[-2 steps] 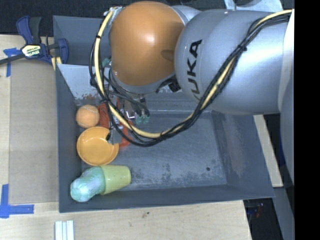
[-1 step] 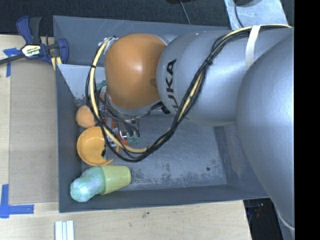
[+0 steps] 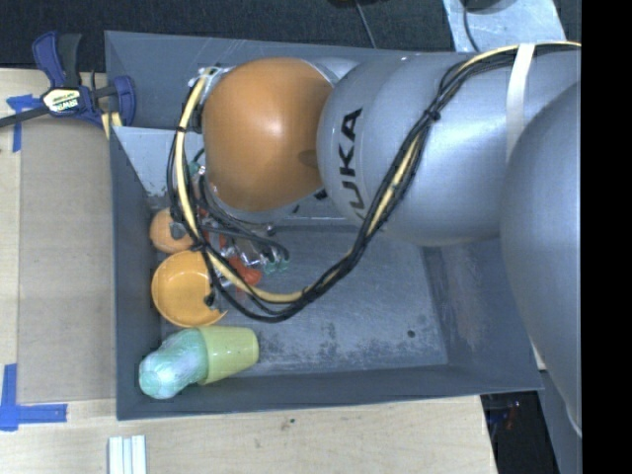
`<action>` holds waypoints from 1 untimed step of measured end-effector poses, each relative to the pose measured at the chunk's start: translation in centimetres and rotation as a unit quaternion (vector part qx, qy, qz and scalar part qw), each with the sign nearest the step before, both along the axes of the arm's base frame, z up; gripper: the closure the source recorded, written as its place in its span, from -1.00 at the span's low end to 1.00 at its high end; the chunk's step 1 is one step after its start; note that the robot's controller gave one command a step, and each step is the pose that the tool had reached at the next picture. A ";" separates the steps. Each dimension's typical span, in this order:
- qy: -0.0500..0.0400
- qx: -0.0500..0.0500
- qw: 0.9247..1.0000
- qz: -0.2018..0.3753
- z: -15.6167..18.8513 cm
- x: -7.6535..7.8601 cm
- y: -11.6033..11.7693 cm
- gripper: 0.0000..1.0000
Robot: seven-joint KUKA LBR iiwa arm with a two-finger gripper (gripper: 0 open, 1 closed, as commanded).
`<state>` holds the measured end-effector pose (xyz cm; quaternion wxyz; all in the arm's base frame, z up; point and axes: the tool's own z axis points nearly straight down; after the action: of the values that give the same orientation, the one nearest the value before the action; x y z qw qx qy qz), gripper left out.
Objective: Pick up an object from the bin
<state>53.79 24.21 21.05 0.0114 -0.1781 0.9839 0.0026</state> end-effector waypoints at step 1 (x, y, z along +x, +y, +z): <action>0.002 0.000 1.000 -0.031 -0.4 0.2 0.0 -1.00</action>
Offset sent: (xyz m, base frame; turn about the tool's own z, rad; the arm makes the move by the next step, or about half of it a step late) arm 0.0401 -0.0329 -0.1392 -0.0680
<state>54.01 24.17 20.61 0.0097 -0.1479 0.9890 0.0026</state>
